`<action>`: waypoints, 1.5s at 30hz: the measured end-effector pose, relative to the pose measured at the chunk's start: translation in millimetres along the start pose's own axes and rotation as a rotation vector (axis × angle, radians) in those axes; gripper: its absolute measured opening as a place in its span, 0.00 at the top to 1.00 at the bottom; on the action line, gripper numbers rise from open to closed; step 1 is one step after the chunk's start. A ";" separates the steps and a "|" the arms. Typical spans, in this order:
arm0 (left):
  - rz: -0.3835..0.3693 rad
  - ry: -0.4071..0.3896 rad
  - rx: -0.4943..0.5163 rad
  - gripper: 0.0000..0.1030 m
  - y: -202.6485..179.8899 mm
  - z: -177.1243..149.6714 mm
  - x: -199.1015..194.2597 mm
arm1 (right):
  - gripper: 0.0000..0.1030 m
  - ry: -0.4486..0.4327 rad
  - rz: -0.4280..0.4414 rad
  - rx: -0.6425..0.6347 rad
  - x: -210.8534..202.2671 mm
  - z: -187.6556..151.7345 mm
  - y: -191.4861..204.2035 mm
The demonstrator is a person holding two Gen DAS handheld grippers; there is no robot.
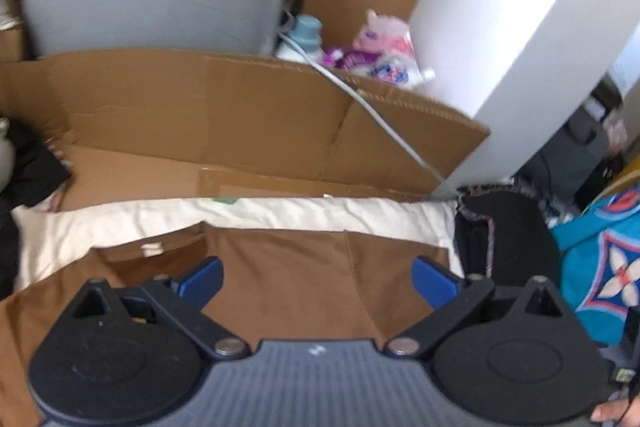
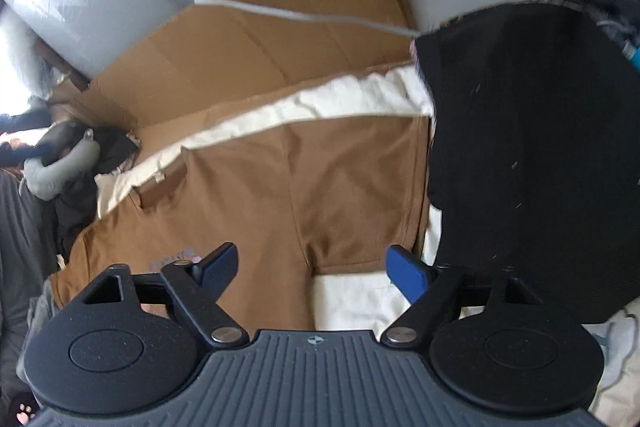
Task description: Fold clothes
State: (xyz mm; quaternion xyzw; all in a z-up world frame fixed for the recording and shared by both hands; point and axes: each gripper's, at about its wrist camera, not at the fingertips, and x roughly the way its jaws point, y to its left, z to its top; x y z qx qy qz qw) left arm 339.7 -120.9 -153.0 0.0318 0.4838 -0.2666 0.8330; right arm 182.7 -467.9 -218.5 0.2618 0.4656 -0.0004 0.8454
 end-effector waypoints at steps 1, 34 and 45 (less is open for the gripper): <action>-0.006 0.009 0.021 0.03 -3.7 -1.3 14.4 | 0.18 -0.005 0.010 0.011 7.0 -4.4 -3.1; -0.170 0.306 0.110 0.91 -27.9 -189.5 157.5 | 0.52 0.307 0.426 0.072 133.2 -116.1 -51.7; -0.145 0.314 0.098 0.97 -12.5 -193.4 158.2 | 0.98 0.288 0.583 0.190 111.7 -105.2 -62.4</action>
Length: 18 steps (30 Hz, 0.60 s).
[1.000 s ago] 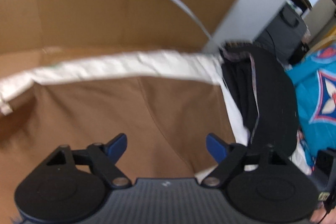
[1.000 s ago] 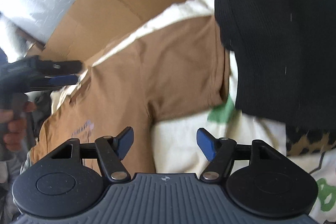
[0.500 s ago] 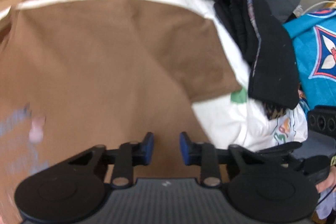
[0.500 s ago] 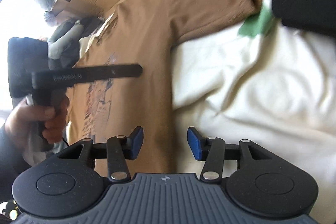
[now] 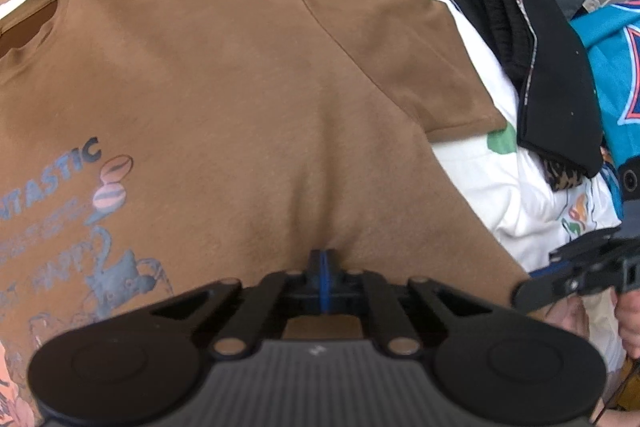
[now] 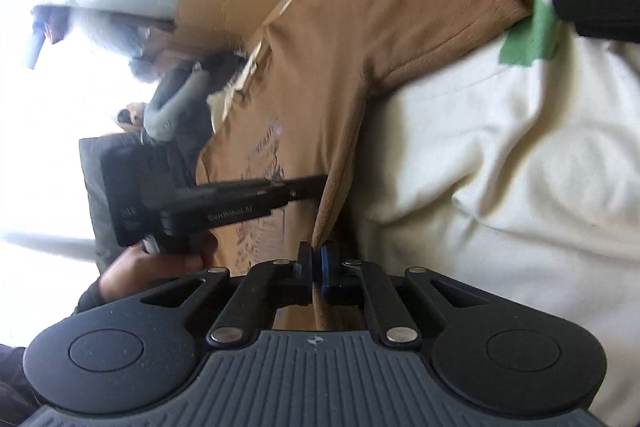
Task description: Fold clothes
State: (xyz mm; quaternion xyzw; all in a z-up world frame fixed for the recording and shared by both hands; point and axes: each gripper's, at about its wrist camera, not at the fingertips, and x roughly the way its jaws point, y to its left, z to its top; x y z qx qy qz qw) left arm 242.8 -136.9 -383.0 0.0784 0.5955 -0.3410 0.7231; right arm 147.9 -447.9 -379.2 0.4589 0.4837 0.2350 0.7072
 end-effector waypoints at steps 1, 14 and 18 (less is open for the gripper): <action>0.000 0.000 -0.001 0.97 -0.2 -0.2 0.2 | 0.98 -0.003 -0.006 0.004 -1.7 -0.1 -1.8; -0.123 -0.064 0.122 0.97 -47.5 13.2 -4.1 | 1.00 0.002 -0.178 -0.035 -5.7 -6.4 -16.7; -0.108 -0.062 0.206 0.96 -68.3 16.8 11.9 | 0.99 0.007 -0.183 -0.049 -9.5 -6.2 -12.9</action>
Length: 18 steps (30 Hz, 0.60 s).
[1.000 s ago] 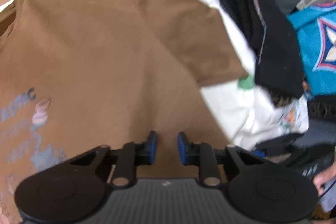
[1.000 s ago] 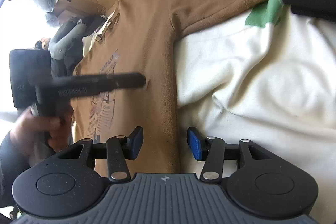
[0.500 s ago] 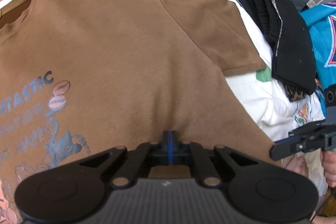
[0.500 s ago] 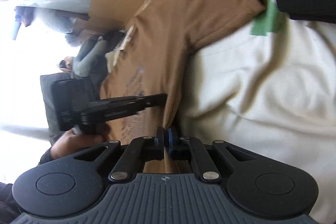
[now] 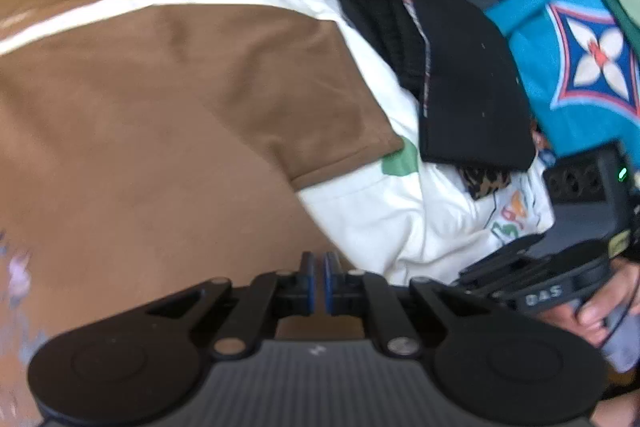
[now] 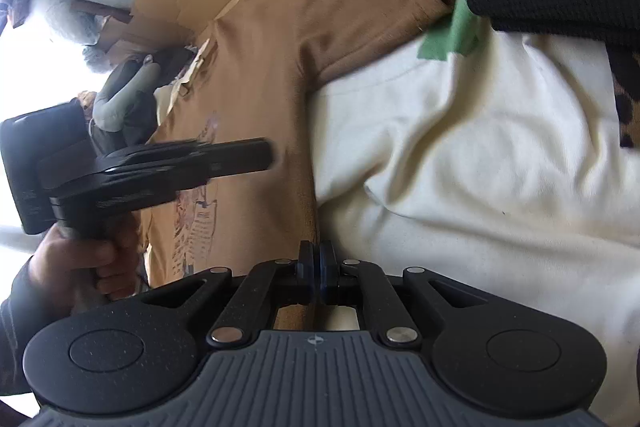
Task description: Fold clothes
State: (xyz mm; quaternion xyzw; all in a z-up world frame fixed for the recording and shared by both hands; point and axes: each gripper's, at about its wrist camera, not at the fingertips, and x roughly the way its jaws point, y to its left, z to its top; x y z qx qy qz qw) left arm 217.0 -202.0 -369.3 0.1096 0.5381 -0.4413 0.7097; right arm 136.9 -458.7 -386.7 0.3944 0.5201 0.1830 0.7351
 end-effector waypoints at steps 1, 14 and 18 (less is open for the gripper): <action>0.020 0.016 0.014 0.96 -0.6 0.5 6.7 | 0.98 -0.009 -0.014 -0.007 -1.9 1.8 2.2; 0.059 0.021 -0.010 0.98 6.0 0.2 9.7 | 0.52 -0.356 -0.198 0.136 -34.5 40.4 -1.8; 0.074 -0.014 -0.006 0.98 7.3 7.0 4.5 | 0.52 -0.380 -0.228 0.177 -29.7 49.6 -10.2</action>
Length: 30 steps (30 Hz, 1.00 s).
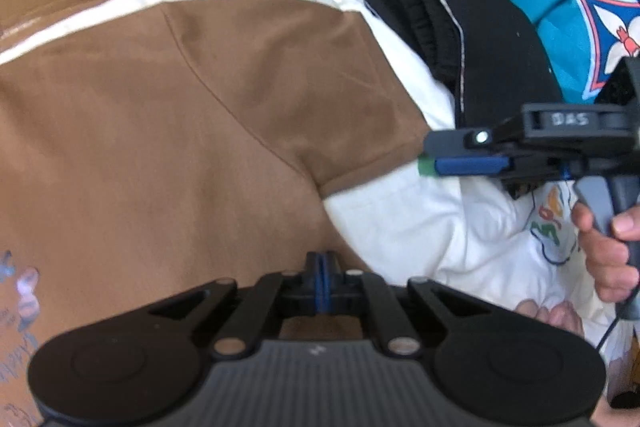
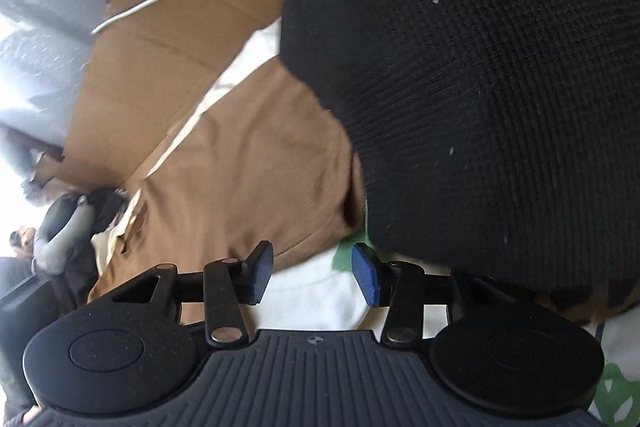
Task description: Fold clothes
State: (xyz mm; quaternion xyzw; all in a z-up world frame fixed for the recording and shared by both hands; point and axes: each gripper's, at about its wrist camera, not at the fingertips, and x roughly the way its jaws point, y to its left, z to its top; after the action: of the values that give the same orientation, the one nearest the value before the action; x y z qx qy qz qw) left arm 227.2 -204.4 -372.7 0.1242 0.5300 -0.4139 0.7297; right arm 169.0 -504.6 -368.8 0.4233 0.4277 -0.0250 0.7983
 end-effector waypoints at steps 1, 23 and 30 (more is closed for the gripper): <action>0.001 -0.012 -0.002 0.98 0.6 2.2 -1.1 | 0.52 -0.005 -0.009 0.011 2.1 1.7 -1.5; -0.004 -0.083 0.001 0.97 2.6 14.2 2.5 | 0.98 -0.125 -0.196 -0.101 -19.3 25.2 5.8; 0.009 -0.095 0.039 0.97 3.5 25.9 18.7 | 0.98 -0.122 -0.172 -0.189 -26.9 21.5 20.9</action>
State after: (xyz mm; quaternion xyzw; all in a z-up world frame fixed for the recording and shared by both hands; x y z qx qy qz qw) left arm 248.9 -227.1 -379.4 0.1209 0.4862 -0.4261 0.7533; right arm 174.5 -514.9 -330.3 0.3056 0.4136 -0.0784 0.8541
